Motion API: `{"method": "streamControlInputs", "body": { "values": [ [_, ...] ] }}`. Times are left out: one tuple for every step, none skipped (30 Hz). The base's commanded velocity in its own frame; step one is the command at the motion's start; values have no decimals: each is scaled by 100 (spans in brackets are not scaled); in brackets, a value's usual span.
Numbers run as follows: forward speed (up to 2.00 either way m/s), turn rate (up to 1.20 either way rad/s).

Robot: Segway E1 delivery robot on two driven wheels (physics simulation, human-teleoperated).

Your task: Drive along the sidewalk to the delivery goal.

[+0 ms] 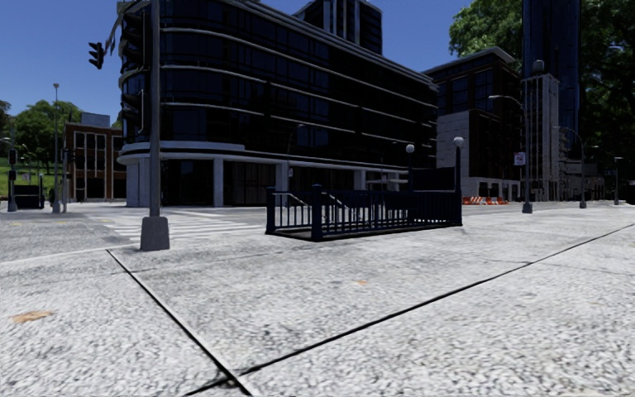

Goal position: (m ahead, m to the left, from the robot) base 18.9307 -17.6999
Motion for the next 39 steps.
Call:
{"method": "streamControlInputs", "body": {
  "values": [
    [189, -81],
    [189, -81],
    [200, -81],
    [200, -81],
    [200, -81],
    [200, -81],
    [200, -80],
    [200, -80],
    [200, -80],
    [200, -79],
    [200, -79],
    [200, -78],
    [200, -75],
    [200, -73],
    [200, -73],
    [200, -69],
    [200, -63],
    [200, -57],
    [200, -57],
    [200, -51],
    [200, -42],
    [200, -35],
    [200, -35],
    [200, -29],
    [200, -26],
    [200, -24],
    [200, -24],
    [200, -22],
    [200, -21],
    [200, -21],
    [200, -21],
    [200, -21],
    [200, -21],
    [200, -26],
    [200, -26],
    [200, -30],
    [200, -35],
    [200, -38],
    [200, -38]
  ]
}}
